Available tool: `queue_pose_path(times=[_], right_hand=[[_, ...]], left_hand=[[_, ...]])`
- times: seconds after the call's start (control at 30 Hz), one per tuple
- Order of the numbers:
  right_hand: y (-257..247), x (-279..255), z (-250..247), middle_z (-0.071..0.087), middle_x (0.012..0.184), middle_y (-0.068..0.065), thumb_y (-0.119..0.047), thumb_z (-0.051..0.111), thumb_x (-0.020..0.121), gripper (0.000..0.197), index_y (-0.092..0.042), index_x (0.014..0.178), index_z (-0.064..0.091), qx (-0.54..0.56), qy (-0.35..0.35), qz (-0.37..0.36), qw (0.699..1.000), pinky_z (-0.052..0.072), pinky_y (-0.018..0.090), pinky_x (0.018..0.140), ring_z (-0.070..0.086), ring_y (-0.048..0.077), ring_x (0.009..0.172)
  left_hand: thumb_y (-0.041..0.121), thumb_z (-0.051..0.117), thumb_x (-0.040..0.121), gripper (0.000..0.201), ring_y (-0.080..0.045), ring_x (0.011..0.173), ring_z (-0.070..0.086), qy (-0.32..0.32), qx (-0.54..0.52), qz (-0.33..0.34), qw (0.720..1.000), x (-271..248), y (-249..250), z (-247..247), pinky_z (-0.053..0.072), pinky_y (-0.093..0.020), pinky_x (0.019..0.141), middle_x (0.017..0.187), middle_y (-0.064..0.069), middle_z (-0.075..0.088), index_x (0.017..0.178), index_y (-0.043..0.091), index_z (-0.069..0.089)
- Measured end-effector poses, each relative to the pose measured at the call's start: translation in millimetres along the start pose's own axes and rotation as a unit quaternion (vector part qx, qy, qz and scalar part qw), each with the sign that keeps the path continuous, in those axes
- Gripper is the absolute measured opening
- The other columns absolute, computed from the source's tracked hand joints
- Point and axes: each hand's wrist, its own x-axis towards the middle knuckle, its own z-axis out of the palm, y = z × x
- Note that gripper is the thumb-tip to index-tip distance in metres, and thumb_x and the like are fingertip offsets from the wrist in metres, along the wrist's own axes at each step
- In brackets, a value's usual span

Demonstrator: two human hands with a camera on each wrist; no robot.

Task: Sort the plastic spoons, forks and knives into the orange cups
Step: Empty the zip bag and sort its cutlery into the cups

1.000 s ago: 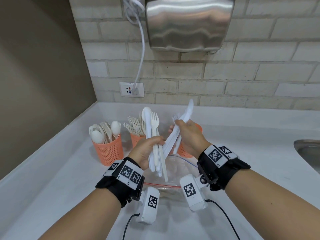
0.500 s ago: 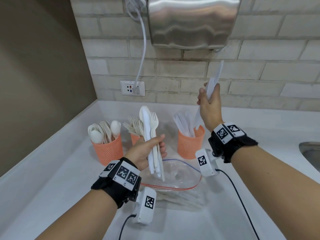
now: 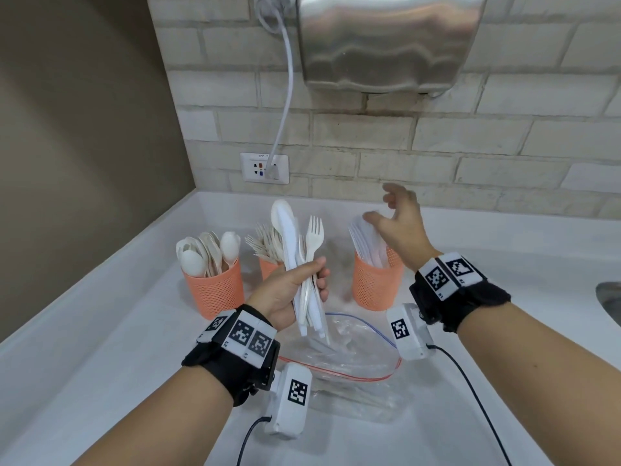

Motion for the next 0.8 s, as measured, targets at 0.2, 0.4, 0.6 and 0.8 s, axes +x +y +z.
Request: queue_pose_path(times=[0.2, 0.4, 0.6, 0.8], right_hand=[[-44, -46, 12, 0.058, 0.064, -0.006, -0.004, 0.062, 0.084, 0.01, -0.01, 0.08, 0.068, 0.018, -0.203, -0.104, 0.973, 0.041, 0.011, 0.06, 0.051, -0.006, 0.053], [-50, -73, 25, 0.055, 0.06, 0.006, -0.008, 0.056, 0.089, 0.011, -0.004, 0.094, 0.066, 0.001, -0.297, -0.077, 0.952, 0.048, 0.022, 0.058, 0.055, 0.015, 0.05], [-48, -74, 21, 0.049, 0.071, -0.004, 0.008, 0.057, 0.08, 0.02, -0.001, 0.096, 0.064, -0.032, -0.304, -0.085, 0.948, 0.04, 0.008, 0.058, 0.045, 0.007, 0.061], [-43, -82, 23, 0.051, 0.076, -0.002, -0.002, 0.05, 0.089, 0.018, 0.002, 0.096, 0.066, -0.076, -0.233, -0.117, 0.963, 0.039, 0.012, 0.062, 0.049, 0.011, 0.066]], left_hand=[[0.036, 0.058, 0.085, 0.024, -0.009, 0.048, 0.052, 0.03, -0.031, 0.045, 0.998, 5, 1, 0, 0.05, -0.025, 0.051, 0.059, 0.001, 0.053, 0.089, 0.013, 0.055], [0.048, 0.04, 0.094, 0.041, -0.013, 0.061, 0.065, 0.026, -0.063, 0.021, 0.997, 2, 4, 5, 0.053, -0.025, 0.057, 0.066, -0.003, 0.068, 0.089, 0.012, 0.06], [0.024, 0.045, 0.097, 0.021, -0.016, 0.066, 0.07, 0.026, -0.048, 0.009, 0.998, -1, 7, -1, 0.055, -0.033, 0.062, 0.07, -0.006, 0.07, 0.09, 0.011, 0.06], [0.01, 0.048, 0.095, 0.008, -0.018, 0.068, 0.072, 0.019, -0.097, 0.043, 0.994, 2, 6, 1, 0.059, -0.031, 0.061, 0.068, -0.008, 0.071, 0.091, 0.009, 0.056]])
